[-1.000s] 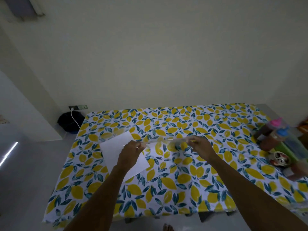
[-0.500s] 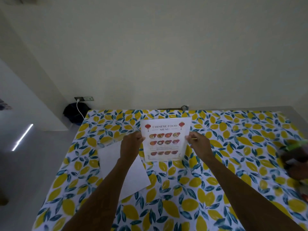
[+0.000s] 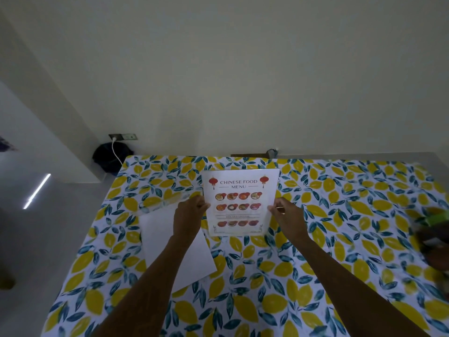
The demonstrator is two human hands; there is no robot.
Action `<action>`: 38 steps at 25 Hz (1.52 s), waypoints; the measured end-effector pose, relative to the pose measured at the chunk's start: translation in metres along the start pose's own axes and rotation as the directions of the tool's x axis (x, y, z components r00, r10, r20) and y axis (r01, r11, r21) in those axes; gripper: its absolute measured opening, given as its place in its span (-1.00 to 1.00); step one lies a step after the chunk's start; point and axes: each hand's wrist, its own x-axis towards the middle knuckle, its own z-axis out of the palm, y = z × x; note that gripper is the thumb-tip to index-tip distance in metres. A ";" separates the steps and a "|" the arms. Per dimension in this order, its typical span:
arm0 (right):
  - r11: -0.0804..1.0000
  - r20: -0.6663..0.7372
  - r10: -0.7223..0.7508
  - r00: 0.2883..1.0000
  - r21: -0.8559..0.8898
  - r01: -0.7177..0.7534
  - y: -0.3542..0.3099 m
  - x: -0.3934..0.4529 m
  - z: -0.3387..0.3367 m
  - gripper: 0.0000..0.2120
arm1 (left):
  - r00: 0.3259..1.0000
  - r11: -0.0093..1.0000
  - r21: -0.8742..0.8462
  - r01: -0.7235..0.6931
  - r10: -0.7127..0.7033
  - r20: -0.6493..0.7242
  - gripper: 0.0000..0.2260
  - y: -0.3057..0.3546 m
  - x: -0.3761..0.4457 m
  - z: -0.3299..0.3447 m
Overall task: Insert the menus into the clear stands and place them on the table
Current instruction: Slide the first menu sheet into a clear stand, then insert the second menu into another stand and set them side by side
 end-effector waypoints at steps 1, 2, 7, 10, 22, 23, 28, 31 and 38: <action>1.000 0.002 0.011 1.000 -0.007 -0.011 0.001 0.000 0.001 -0.85 | 1.000 1.000 0.002 0.004 -0.004 0.003 -0.79 0.000 -0.001 0.001; 1.000 0.001 0.020 1.000 -0.016 -0.020 0.001 0.000 0.002 -0.85 | 1.000 1.000 0.009 0.010 -0.010 0.007 -0.79 0.000 -0.002 0.002; 0.992 -0.018 0.079 0.997 -0.100 -0.080 -0.008 -0.001 0.007 -0.85 | 0.998 0.997 0.070 0.011 -0.015 0.057 -0.84 0.005 -0.006 0.009; 0.986 -0.016 0.124 0.992 -0.106 -0.125 -0.008 -0.007 0.007 -0.85 | 0.993 1.000 -0.012 0.011 -0.009 0.115 -0.82 0.005 -0.015 0.006; 0.975 0.180 0.047 0.983 -0.222 -0.006 -0.065 -0.107 0.099 -0.74 | 0.961 0.988 0.059 0.142 -0.152 0.229 -0.51 -0.126 -0.124 -0.046; 0.971 0.216 0.037 0.976 -0.239 0.016 -0.072 -0.114 0.113 -0.75 | 0.955 0.983 0.055 0.173 -0.181 0.234 -0.50 -0.140 -0.132 -0.048; 0.957 0.357 0.070 0.931 -0.287 0.038 -0.076 -0.127 0.171 -0.80 | 0.926 0.962 0.024 0.271 -0.268 0.266 -0.47 -0.187 -0.149 -0.046; 0.945 0.387 0.156 0.909 -0.327 -0.023 -0.071 -0.120 0.193 -0.63 | 0.913 0.952 0.012 0.305 -0.296 0.279 -0.46 -0.199 -0.145 -0.037; 0.912 0.326 0.244 0.913 -0.398 -0.102 -0.060 -0.114 0.222 -0.61 | 0.892 0.925 -0.013 0.381 -0.364 0.267 -0.45 -0.190 -0.130 -0.007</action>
